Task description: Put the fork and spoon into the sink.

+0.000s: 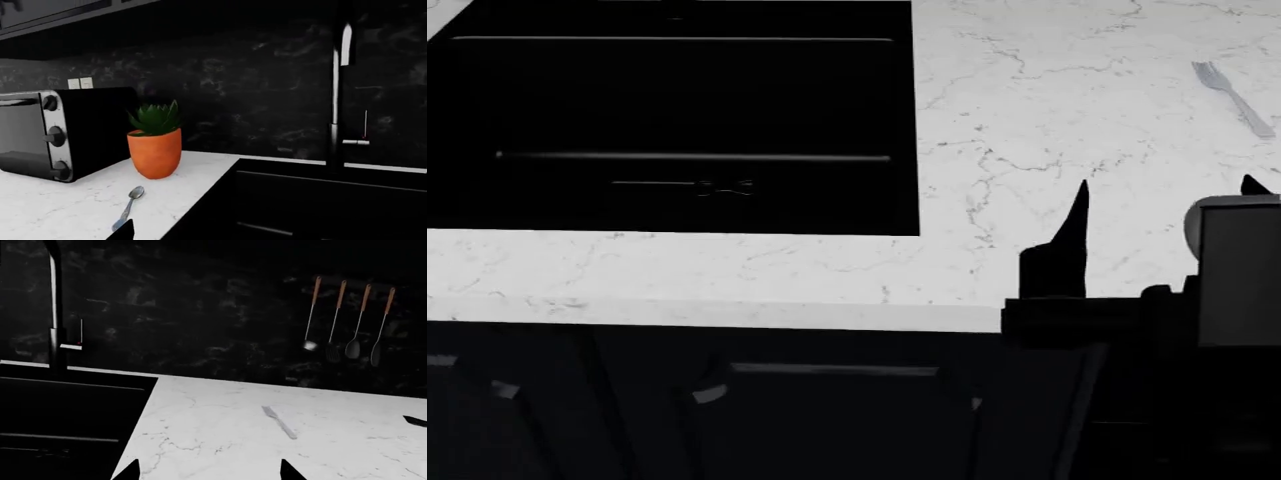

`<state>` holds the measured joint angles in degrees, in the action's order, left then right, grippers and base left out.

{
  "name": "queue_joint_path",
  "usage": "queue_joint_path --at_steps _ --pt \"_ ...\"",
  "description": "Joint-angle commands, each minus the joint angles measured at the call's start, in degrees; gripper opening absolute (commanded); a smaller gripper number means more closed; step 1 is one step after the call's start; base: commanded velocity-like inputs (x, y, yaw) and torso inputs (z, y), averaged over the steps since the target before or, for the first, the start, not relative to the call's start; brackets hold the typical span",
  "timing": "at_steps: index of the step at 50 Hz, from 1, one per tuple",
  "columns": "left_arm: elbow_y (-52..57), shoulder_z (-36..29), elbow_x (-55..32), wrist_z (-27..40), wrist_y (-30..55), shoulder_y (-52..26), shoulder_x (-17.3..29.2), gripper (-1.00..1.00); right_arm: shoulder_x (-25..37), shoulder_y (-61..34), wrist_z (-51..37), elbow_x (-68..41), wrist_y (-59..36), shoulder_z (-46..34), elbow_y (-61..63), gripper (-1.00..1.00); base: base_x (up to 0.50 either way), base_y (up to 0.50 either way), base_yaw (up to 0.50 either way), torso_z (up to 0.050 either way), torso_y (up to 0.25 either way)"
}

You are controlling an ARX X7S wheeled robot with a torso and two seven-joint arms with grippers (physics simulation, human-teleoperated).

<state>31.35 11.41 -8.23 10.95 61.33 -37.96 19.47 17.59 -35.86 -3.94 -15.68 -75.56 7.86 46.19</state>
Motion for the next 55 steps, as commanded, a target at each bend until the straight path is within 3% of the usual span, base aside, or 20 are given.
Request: queue_joint_path --at_steps 1,16,42,55 --pt "-1.0 0.7 0.1 0.3 2.1 -2.6 1.8 1.0 3.4 -4.7 -0.4 0.0 -4.7 -1.3 -0.2 1.0 0.0 0.0 0.0 0.0 0.0" --pt "-0.1 1.7 -0.4 0.2 1.4 -1.4 1.6 1.0 2.5 -9.5 5.1 -6.4 -10.7 2.3 3.2 1.0 0.09 -0.23 0.0 0.0 0.0" --pt "1.2 1.0 -1.3 0.2 2.3 -1.4 1.3 1.0 0.5 -7.3 7.5 -10.2 -9.4 7.9 6.2 1.0 0.44 0.2 0.0 0.0 0.0" --pt "1.9 1.7 -1.7 0.2 2.7 -0.9 1.5 1.0 -0.2 -8.1 7.3 -11.9 -10.8 9.4 6.8 1.0 0.21 -0.33 0.0 0.0 0.001"
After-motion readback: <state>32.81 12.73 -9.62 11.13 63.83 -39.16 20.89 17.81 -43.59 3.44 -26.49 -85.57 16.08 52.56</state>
